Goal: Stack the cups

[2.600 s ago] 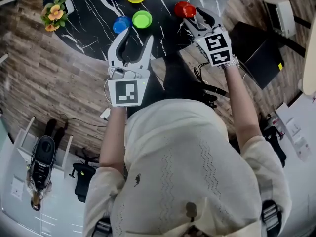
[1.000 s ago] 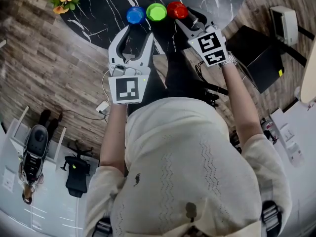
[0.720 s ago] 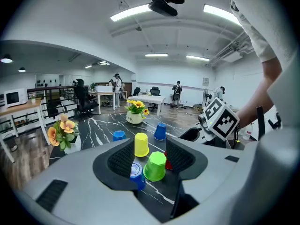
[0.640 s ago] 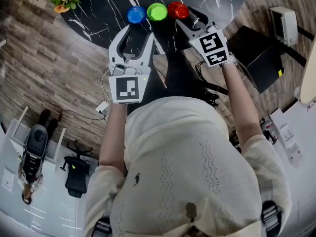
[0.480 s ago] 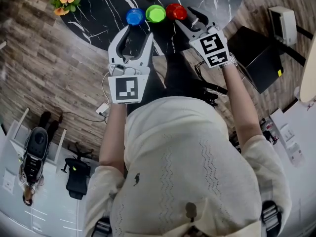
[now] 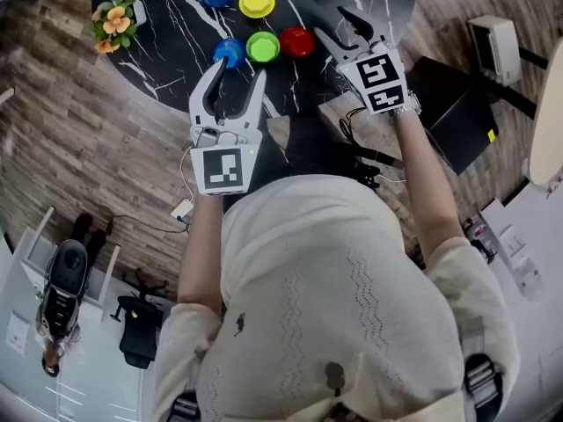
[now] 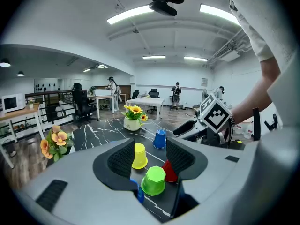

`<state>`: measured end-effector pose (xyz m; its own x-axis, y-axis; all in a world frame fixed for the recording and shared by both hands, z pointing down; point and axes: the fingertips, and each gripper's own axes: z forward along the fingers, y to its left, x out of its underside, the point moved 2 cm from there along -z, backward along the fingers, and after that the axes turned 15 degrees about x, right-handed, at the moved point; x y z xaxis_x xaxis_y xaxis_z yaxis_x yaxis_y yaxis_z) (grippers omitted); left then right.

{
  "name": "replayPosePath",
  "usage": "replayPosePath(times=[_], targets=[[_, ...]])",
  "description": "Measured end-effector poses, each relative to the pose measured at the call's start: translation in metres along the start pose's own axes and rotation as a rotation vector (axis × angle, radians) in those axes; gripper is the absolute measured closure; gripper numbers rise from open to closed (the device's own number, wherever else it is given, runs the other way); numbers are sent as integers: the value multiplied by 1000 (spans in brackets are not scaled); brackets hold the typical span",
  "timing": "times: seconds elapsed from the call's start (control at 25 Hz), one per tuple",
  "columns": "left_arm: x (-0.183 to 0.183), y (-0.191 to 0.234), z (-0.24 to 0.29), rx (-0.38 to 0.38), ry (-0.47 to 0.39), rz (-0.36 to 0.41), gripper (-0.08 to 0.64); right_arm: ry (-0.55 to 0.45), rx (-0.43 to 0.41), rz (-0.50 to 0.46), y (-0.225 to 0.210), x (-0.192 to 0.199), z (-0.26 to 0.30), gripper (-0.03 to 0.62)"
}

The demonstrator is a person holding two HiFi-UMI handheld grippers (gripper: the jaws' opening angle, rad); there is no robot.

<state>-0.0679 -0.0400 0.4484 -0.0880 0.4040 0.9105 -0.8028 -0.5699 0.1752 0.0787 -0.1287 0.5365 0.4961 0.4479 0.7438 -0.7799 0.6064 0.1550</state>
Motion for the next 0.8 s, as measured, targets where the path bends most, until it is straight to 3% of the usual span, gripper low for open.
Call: replayPosePath(times=[0.52,0.8], targets=[[-7,-7,28,-79,9,-34,335,2,20,-10,-60,-16,59,359],[-4,-6,30,-135,16,-56,336,31,-5,-1,-61,-12,82,356]])
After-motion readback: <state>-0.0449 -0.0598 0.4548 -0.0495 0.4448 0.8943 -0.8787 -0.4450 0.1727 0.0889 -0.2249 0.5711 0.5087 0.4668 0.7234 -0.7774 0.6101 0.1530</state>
